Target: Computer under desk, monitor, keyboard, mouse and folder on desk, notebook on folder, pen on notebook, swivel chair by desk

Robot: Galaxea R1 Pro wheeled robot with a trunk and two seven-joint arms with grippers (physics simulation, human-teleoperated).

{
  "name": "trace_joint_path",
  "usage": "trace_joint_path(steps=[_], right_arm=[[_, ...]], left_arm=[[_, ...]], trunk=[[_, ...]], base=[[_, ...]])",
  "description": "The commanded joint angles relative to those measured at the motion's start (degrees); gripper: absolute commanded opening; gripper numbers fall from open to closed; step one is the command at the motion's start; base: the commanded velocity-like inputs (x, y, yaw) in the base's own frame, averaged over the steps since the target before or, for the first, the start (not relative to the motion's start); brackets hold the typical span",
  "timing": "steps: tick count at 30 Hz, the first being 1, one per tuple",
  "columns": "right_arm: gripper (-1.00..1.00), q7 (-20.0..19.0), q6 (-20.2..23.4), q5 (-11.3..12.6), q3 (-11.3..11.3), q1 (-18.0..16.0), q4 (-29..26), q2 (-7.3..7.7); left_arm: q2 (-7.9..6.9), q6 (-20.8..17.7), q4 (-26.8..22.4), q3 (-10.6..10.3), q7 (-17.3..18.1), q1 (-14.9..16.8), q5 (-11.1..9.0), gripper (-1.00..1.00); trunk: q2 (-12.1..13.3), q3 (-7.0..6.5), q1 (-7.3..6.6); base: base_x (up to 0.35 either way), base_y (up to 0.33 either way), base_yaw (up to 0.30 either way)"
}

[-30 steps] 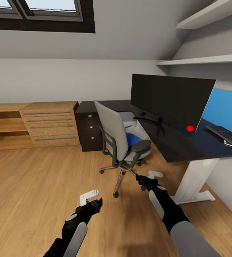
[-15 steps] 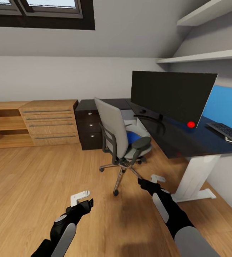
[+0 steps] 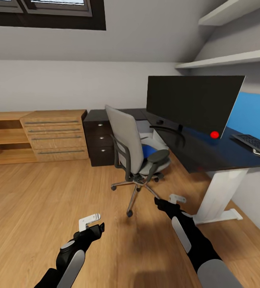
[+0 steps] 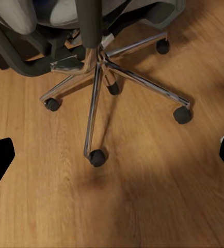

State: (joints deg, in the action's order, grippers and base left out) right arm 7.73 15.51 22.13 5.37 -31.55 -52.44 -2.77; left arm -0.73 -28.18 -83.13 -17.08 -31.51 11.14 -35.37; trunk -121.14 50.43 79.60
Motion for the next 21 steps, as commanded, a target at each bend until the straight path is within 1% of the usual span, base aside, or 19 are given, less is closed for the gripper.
trace_joint_path(steps=[1,9,21], right_arm=[[1.0,0.5,0.2,0.6,0.2,0.3,-0.7,0.03],[1.0,0.5,1.2,0.5,0.1,0.9,-1.7,0.04],[1.0,0.5,1.4,0.5,0.1,1.0,-1.8,0.09]], left_arm=[[-0.06,0.0,-0.1,-0.1,-0.6,0.1,-0.5,1.0],[-0.06,0.0,0.0,-0.1,-0.7,0.1,-0.3,1.0],[-0.06,0.1,0.1,-0.1,-0.7,0.1,-0.2,1.0]], trunk=[[-0.4,0.24,0.22],[-3.6,1.68,1.97],[-8.5,3.83,4.61]], base=[[0.0,0.0,-0.009],[0.0,0.0,-0.002],[0.0,0.0,0.0]])
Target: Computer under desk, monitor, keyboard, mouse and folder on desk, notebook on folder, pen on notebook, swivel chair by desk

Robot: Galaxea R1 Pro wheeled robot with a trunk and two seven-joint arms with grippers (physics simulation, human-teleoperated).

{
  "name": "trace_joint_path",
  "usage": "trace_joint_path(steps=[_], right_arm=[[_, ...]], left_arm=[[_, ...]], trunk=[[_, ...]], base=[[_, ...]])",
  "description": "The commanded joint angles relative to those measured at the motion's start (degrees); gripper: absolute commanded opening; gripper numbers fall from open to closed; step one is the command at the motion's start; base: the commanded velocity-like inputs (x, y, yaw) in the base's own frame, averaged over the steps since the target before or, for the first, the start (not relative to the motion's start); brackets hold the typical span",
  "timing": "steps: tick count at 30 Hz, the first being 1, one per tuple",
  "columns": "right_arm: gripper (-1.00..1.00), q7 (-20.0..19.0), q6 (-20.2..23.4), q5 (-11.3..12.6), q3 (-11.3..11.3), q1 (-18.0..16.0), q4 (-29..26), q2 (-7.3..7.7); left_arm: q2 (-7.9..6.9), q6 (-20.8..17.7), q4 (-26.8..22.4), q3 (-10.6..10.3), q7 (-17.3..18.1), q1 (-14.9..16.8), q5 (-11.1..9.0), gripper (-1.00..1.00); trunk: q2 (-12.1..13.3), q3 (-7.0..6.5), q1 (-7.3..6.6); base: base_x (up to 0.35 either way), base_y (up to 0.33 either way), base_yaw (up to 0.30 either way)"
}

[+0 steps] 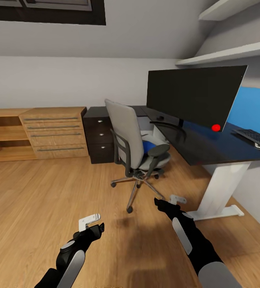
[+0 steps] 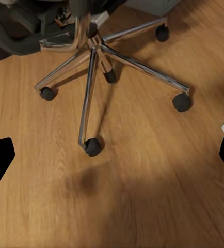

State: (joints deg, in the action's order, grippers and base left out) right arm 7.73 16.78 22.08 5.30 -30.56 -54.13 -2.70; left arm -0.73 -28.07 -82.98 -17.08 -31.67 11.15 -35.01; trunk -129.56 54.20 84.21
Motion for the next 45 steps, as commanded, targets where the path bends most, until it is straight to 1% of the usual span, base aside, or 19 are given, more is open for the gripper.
trace_joint_path(steps=[1,16,26,33,35,38,43,45], right_arm=[[1.0,0.5,0.2,0.6,0.2,0.0,-0.1,0.01],[1.0,0.5,0.2,0.5,0.2,0.0,-0.1,0.06],[1.0,0.5,0.2,0.4,0.1,0.0,-0.1,0.07],[1.0,0.7,-0.3,0.2,0.1,0.0,-0.1,0.07],[1.0,0.8,-0.4,0.1,0.1,0.0,0.1,0.07],[1.0,0.9,-1.4,0.0,0.0,0.0,1.4,0.15],[1.0,1.0,-3.6,-0.1,0.1,0.0,3.2,0.85],[1.0,1.0,-4.1,-0.2,0.1,0.0,3.9,0.89]], left_arm=[[-0.06,0.0,-0.1,-0.1,-0.6,0.0,-0.5,1.0],[-0.08,0.0,-0.1,-0.1,-0.7,0.0,-0.4,1.0],[-0.14,0.0,0.0,-0.1,-0.6,0.0,-0.6,1.0],[-1.7,0.3,0.2,-0.1,-0.6,0.0,-0.6,1.0],[-1.9,0.3,0.3,-0.1,-0.6,0.0,-0.6,1.0],[-2.11,0.4,0.3,-0.1,-0.6,0.0,-0.6,1.0],[-2.24,0.4,0.2,-0.2,-0.6,0.0,-0.5,1.0],[-2.25,0.4,0.2,-0.2,-0.6,0.0,-0.5,1.0]], trunk=[[-0.4,0.24,0.22],[-6.5,2.93,3.51],[-6.5,2.93,3.51],[-6.5,2.93,3.51],[-6.5,2.93,3.51],[-6.5,2.93,3.51],[-6.5,2.93,3.51],[-6.5,2.93,3.51]], base=[[0.0,0.0,0.0],[0.0,0.0,0.0],[0.0,0.0,0.0],[0.021,-0.015,0.0],[0.149,-0.102,0.0],[0.21,-0.142,0.0],[0.206,-0.159,0.0],[0.188,-0.165,0.0]])
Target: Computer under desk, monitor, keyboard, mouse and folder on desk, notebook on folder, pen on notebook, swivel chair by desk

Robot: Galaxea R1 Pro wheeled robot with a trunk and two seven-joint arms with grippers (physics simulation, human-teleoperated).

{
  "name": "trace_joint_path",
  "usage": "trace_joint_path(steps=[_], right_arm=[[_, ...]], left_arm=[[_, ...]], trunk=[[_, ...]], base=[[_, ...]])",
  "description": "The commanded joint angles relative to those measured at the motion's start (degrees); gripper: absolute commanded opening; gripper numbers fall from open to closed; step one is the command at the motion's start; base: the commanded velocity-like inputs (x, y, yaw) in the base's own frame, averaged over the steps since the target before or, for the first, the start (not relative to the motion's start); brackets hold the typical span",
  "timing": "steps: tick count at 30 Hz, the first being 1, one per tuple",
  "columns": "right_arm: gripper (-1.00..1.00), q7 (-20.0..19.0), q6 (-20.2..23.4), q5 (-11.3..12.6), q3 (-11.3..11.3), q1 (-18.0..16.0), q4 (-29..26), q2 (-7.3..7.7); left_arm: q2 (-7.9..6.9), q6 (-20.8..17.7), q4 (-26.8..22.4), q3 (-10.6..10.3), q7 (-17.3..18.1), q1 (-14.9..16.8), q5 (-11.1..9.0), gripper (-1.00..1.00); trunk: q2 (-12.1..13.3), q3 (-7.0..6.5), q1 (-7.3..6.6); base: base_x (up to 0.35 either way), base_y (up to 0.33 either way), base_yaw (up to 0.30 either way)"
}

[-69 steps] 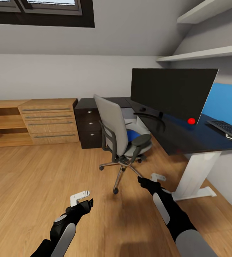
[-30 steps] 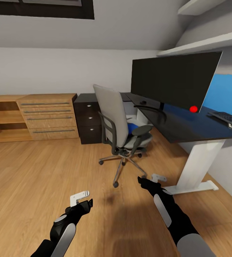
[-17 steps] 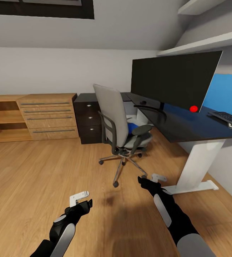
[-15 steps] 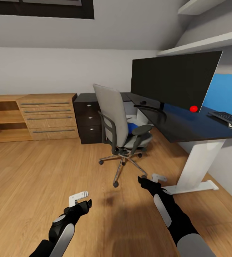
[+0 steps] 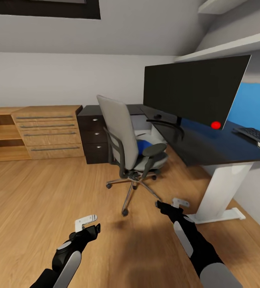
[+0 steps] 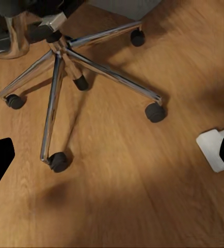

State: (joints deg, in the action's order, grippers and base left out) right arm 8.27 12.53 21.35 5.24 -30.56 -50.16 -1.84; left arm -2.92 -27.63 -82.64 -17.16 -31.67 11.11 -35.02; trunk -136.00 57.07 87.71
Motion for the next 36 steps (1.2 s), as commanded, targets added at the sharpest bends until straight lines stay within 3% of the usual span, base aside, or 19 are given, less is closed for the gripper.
trace_joint_path(steps=[1,7,11,17,23,36], right_arm=[[1.0,0.5,-2.2,0.1,0.3,-0.1,2.3,0.07],[1.0,0.4,-5.3,-2.8,0.5,-0.1,4.5,-0.02],[1.0,0.5,-9.6,-6.9,0.7,-0.1,4.6,-0.18],[1.0,0.6,-12.1,-10.8,0.7,-0.1,4.7,-0.36],[1.0,0.6,-14.0,-12.3,0.7,-0.1,5.0,-0.43],[1.0,0.6,-16.6,-12.6,0.6,-0.1,5.2,-0.44]], left_arm=[[-0.07,-0.1,-0.1,-0.2,-0.6,0.0,-0.5,1.0],[-0.15,-0.1,-0.1,-0.2,-0.6,0.0,-0.5,1.0],[-0.16,-0.1,-0.1,-0.2,-0.6,0.0,-0.5,1.0],[-0.16,-0.1,-0.1,-0.2,-0.6,0.0,-0.5,1.0],[-0.16,-0.1,-0.1,-0.2,-0.6,0.0,-0.5,1.0],[-0.16,-0.1,-0.1,-0.2,-0.6,0.0,-0.6,1.0]], trunk=[[0.0,0.06,0.01],[0.0,0.06,0.01],[0.0,0.06,0.01],[0.0,0.06,0.01],[0.0,0.06,0.01],[0.0,0.06,0.01]], base=[[0.225,-0.193,0.0],[0.117,-0.102,0.0],[0.012,-0.011,0.0],[0.008,-0.002,0.0],[0.161,0.0,0.0],[0.184,0.0,0.0]])
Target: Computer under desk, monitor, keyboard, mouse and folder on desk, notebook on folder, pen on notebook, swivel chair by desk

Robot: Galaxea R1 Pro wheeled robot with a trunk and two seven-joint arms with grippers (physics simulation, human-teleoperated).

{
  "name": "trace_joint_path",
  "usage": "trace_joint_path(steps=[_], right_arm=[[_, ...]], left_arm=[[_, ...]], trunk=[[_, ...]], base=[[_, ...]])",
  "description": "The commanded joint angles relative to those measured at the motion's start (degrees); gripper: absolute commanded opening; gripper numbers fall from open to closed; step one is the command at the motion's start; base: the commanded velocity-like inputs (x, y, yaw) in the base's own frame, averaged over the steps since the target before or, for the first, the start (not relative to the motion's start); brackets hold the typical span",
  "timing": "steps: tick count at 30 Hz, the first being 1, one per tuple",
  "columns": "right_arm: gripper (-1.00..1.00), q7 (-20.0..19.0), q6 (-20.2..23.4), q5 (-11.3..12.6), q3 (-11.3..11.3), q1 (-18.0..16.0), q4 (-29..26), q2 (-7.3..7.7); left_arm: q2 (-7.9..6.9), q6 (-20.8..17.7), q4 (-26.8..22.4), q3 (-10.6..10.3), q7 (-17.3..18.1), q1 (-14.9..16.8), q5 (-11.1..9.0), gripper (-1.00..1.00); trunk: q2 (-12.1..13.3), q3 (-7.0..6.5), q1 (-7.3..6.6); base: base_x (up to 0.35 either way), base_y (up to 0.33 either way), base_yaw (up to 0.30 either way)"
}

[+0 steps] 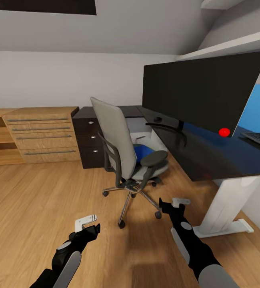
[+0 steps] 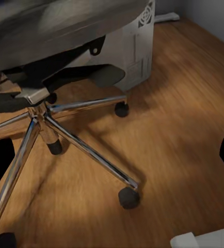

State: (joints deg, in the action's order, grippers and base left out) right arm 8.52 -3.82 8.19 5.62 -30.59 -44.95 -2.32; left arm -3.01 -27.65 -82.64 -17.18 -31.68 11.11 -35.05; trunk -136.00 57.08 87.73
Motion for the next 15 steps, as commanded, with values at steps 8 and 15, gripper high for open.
trace_joint_path(steps=[8,15], right_arm=[[1.0,0.4,-0.6,0.6,0.2,0.0,-0.1,0.06],[1.0,0.4,-0.7,0.6,0.2,0.0,-0.2,0.11]], left_arm=[[-0.06,0.0,-0.1,-0.1,-0.6,0.0,-0.7,1.0],[-0.18,0.0,0.1,0.0,-0.6,0.0,-0.8,1.0]], trunk=[[0.0,0.05,-0.01],[0.0,0.05,-0.01]], base=[[0.15,0.0,0.0],[0.132,0.0,0.0]])
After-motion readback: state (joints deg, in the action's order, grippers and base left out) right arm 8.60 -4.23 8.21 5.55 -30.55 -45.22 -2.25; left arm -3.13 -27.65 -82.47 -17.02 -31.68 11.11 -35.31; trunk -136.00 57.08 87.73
